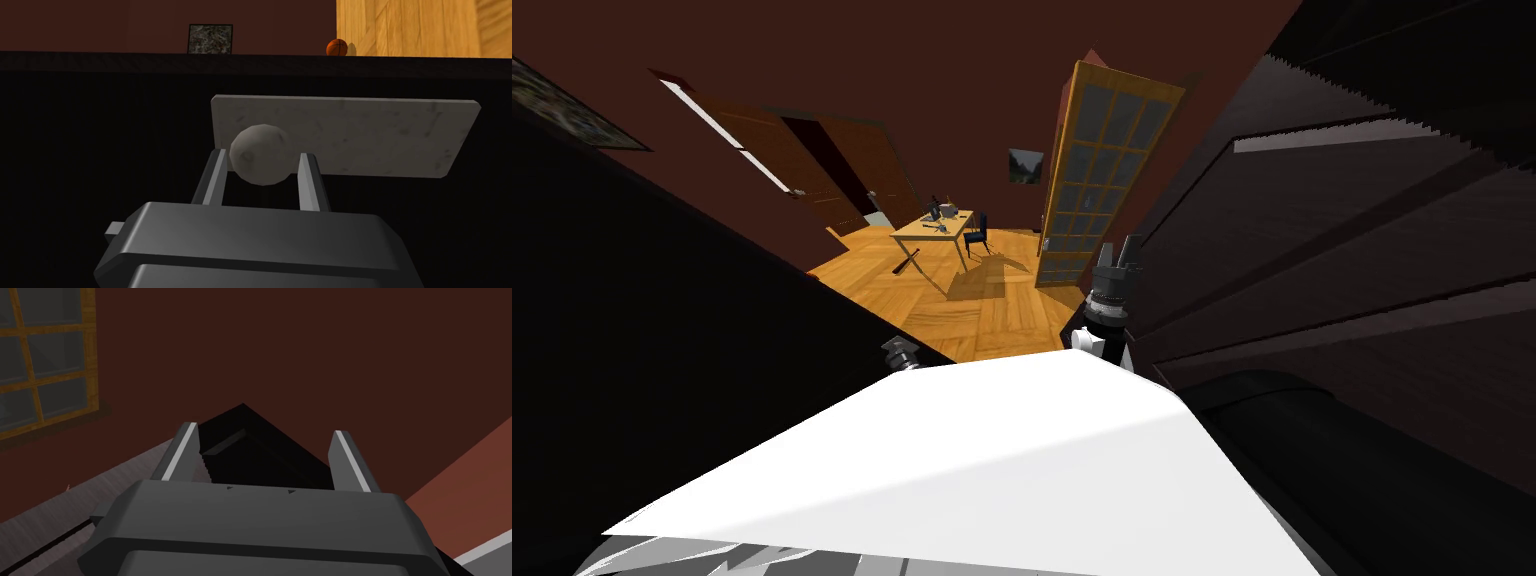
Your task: Push the door open
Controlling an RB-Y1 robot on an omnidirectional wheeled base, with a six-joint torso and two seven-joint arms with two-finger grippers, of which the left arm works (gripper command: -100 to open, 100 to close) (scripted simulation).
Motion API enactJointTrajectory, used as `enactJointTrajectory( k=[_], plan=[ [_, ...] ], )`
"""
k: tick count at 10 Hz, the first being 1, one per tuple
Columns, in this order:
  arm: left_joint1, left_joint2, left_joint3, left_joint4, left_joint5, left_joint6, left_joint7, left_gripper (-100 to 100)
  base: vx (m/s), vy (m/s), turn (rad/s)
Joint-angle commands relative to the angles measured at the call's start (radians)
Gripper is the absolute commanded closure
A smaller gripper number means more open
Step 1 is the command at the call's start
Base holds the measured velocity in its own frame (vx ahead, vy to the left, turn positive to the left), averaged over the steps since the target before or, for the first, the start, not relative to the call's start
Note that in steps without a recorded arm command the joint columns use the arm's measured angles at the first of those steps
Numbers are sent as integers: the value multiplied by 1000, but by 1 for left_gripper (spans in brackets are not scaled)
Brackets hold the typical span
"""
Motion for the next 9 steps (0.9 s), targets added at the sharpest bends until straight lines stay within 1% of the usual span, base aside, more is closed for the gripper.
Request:
enactJointTrajectory(
  k=[1, 4, 5, 7, 8, 9],
  plan=[
    [-9, 14, 21, 11, 17, -19, 0, 100, 200, 95, 39],
    [-5, 9, 57, 3, 53, -18, -19, 100, 207, 86, 49],
    [-3, 2, 73, -1, 68, -17, -27, 100, 237, 80, 78],
    [-1, -9, 92, -5, 87, -16, -37, 100, 187, 83, 56],
    [4, -11, 84, -12, 80, -9, -37, 100, 80, 35, 24],
    [9, 1, 102, -16, 100, -17, -48, 100, 147, 76, 21]
  ],
)
